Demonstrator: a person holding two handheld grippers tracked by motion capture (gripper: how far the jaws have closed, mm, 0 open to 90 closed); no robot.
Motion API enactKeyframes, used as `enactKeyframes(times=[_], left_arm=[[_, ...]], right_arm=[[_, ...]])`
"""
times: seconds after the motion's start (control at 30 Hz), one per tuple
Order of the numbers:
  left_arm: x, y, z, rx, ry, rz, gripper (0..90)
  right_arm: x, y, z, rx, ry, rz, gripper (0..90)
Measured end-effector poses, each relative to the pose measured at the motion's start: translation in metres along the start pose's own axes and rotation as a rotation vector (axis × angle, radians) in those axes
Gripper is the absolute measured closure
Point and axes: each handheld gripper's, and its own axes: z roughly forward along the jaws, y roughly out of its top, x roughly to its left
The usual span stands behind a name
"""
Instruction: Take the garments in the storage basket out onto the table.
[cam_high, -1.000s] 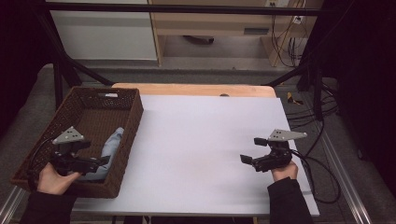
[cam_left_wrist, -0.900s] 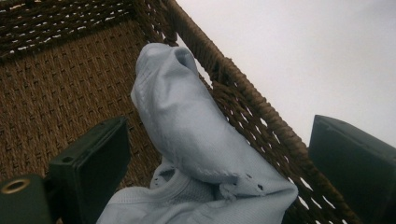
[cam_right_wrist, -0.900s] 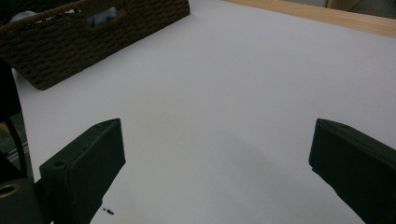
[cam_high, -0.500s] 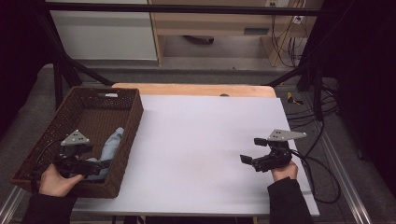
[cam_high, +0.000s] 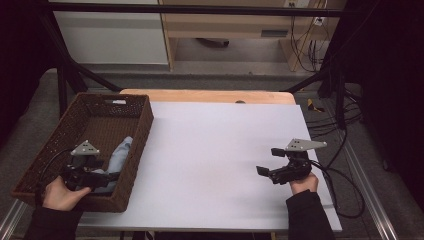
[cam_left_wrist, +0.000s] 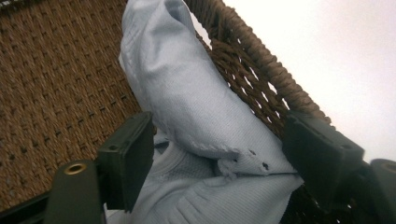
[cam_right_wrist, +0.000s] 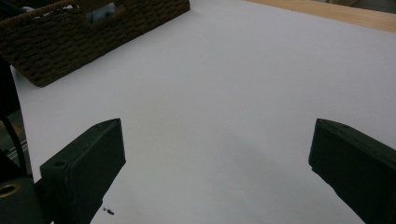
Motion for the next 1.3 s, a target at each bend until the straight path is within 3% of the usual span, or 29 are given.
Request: enactKeyframes(times=[0.33, 0.8, 1.3], left_arm=[[0.0003, 0.0010, 0.0032, 0.029, -0.045, -0.008, 38.0], [-0.0006, 0.0034, 0.0068, 0.072, -0.057, -0.027, 50.5], [-0.0040, 0.0054, 0.0069, 0.082, -0.072, -0.020, 68.3]], right_arm=[[0.0000, -0.0001, 0.0004, 0.001, -0.001, 0.001, 4.3], [-0.0002, 0.0000, 0.0006, 0.001, 0.000, 0.002, 4.3], [0.0001, 0.0001, 0.0005, 0.001, 0.001, 0.004, 4.3]])
